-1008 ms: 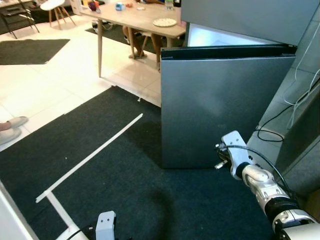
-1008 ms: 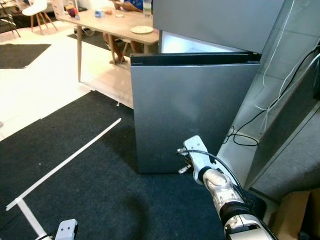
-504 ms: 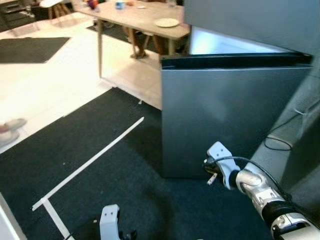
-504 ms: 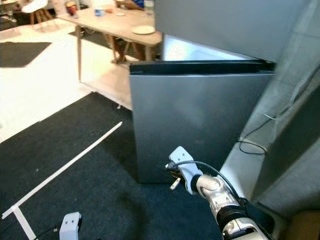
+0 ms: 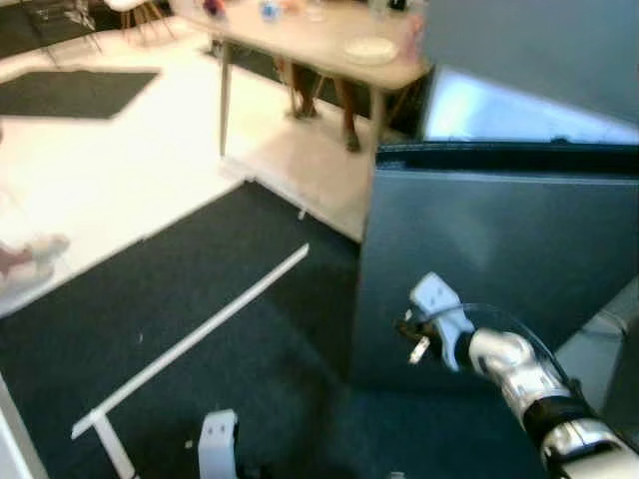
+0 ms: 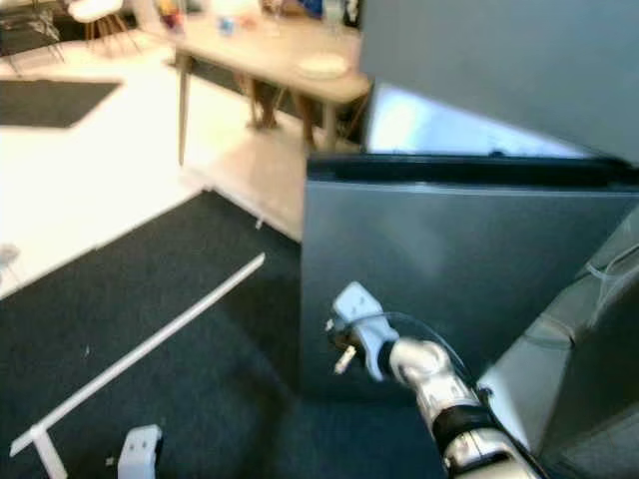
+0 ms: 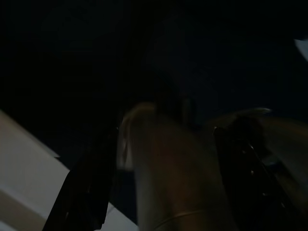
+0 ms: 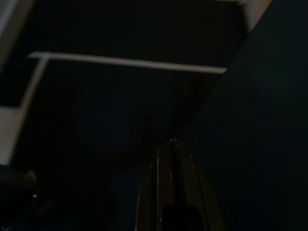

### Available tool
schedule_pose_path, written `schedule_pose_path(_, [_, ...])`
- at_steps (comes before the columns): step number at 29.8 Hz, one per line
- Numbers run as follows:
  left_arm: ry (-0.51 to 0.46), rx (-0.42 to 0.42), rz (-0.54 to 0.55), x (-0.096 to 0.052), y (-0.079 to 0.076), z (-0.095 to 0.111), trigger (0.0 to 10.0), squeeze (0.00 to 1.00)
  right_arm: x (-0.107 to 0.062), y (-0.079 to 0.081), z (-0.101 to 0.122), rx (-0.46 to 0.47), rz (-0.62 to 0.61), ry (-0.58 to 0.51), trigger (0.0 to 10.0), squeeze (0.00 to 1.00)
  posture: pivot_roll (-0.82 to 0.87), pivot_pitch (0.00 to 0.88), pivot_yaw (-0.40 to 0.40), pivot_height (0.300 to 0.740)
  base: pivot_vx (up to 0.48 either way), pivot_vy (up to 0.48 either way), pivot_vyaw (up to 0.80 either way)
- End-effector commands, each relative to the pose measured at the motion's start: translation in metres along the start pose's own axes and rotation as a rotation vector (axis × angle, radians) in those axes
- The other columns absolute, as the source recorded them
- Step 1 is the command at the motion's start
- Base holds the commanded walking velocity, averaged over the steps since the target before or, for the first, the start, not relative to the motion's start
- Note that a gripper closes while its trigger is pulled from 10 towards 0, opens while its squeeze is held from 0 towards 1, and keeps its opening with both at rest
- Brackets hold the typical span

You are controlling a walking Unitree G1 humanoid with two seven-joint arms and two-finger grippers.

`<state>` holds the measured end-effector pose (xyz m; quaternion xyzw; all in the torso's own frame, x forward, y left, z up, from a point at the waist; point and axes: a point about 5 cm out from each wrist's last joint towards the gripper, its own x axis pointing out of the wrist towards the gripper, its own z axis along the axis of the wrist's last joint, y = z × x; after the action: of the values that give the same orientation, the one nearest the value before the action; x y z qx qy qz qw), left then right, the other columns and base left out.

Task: Restocking fridge

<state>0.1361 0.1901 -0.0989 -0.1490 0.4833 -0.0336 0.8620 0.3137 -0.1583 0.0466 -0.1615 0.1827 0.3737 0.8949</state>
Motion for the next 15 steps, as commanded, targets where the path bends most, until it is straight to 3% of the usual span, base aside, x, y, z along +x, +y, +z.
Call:
schedule_pose_path(1, [0.021,0.011,0.005,-0.0012,0.0012,-0.005,10.0,0.0,0.0009,-0.0014,-0.0025,0.027,-0.025,0.027,10.0,0.0,-0.02,0.002,-0.014,0.74,0.364,0.0,-0.79])
schedule_pose_path(8, [0.022,0.012,0.003,-0.0009,0.0005,-0.005,10.0,0.0,-0.0029,-0.0072,-0.0037,0.022,-0.05,0.037,10.0,0.0,-0.02,0.0,-0.016,0.74,0.365,0.0,-0.79])
schedule_pose_path(15, [0.024,0.013,0.002,-0.0005,-0.0004,-0.0052,10.0,0.0,-0.0033,-0.0093,0.0017,0.014,-0.053,0.006,10.0,0.0,-0.02,0.001,-0.015,0.74,0.368,0.0,0.0])
